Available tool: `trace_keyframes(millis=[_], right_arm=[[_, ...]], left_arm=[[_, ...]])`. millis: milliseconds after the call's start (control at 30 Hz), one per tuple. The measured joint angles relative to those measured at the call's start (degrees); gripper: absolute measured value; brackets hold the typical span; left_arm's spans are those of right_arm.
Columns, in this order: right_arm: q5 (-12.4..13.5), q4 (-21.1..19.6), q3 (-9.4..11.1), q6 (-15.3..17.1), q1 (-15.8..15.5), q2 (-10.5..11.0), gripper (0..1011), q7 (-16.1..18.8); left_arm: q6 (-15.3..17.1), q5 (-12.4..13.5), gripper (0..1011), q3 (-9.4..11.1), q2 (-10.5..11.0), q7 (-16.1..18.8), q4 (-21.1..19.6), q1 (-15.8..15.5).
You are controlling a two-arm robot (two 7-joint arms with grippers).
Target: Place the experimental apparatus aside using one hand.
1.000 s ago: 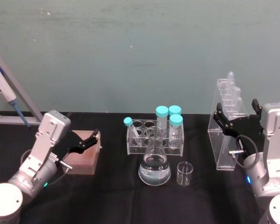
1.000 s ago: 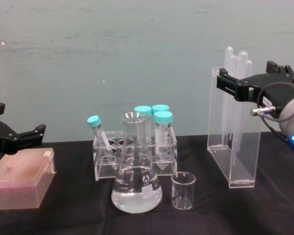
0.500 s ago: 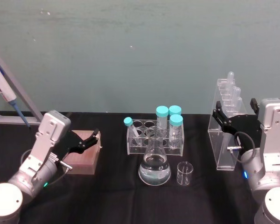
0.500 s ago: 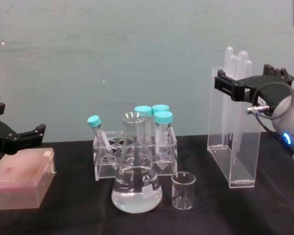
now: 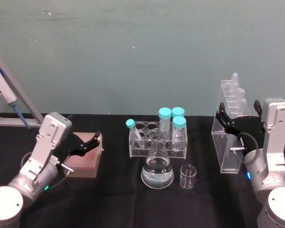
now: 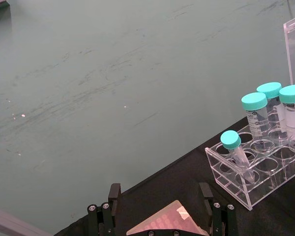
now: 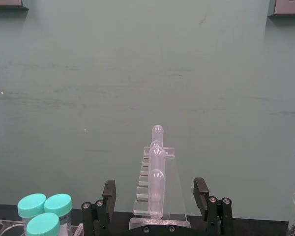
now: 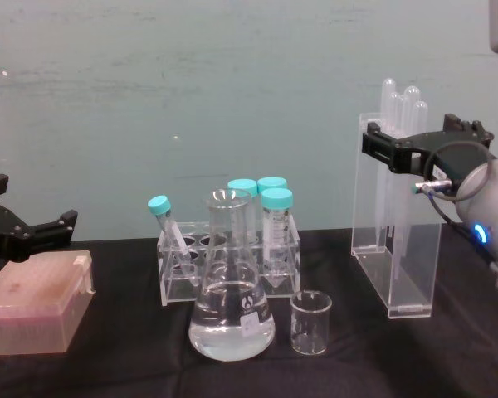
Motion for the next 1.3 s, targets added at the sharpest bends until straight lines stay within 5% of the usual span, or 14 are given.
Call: trace_keyframes(millis=[1300], right_arm=[[-3.7,2.4,4.6,-0.1,0.7,-3.9,1010,4.4]], left_arm=[[0.0,0.0,1000,0.0,0.0,0.0,0.0,0.0]])
